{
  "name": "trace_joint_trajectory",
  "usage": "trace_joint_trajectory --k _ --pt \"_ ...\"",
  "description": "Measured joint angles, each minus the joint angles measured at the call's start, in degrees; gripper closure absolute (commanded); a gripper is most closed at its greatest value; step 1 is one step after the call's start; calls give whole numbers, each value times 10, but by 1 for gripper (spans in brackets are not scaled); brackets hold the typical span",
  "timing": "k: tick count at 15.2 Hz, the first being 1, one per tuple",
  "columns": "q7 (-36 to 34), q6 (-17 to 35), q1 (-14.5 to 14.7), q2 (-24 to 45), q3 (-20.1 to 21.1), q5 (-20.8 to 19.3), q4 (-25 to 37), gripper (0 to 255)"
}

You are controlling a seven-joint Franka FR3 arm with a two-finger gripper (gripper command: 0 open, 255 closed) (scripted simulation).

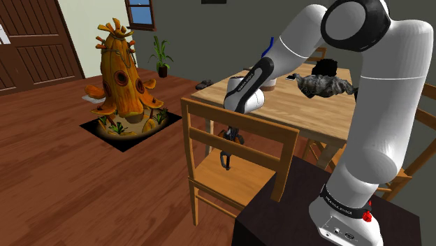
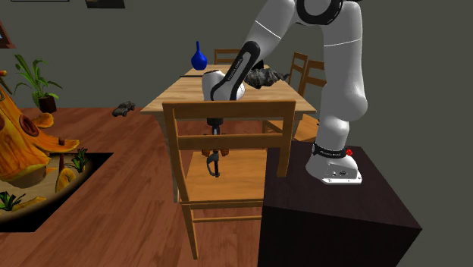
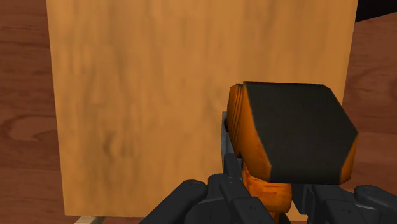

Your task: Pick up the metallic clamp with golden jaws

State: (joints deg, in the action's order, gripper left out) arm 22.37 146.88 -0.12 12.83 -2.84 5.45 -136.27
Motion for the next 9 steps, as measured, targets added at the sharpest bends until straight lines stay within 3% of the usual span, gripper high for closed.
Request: trace_joint_trajectory --k 9 --pt "-10 -58 2 -53 -3 -11 4 255"
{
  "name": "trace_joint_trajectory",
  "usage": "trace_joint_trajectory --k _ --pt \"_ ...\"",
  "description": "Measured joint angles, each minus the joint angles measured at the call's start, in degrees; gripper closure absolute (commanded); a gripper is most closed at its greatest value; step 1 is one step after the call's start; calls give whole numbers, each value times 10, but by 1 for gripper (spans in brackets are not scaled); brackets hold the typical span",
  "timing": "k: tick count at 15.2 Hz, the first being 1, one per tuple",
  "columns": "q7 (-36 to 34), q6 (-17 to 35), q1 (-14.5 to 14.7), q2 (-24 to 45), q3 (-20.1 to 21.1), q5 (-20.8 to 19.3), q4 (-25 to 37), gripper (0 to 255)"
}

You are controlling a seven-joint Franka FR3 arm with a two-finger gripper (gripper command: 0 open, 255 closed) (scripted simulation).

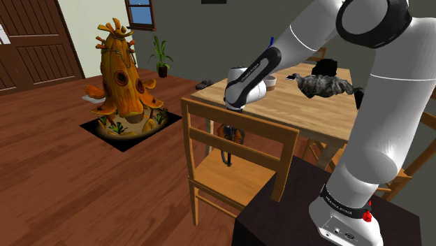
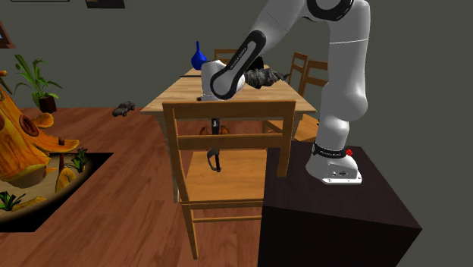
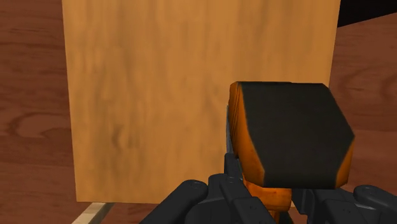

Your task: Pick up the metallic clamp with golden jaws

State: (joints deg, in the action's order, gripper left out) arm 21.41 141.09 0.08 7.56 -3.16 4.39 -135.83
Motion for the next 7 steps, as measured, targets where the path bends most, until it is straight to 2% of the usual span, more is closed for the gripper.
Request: trace_joint_trajectory --k 7 --pt "-6 -50 0 -39 -2 -7 11 255"
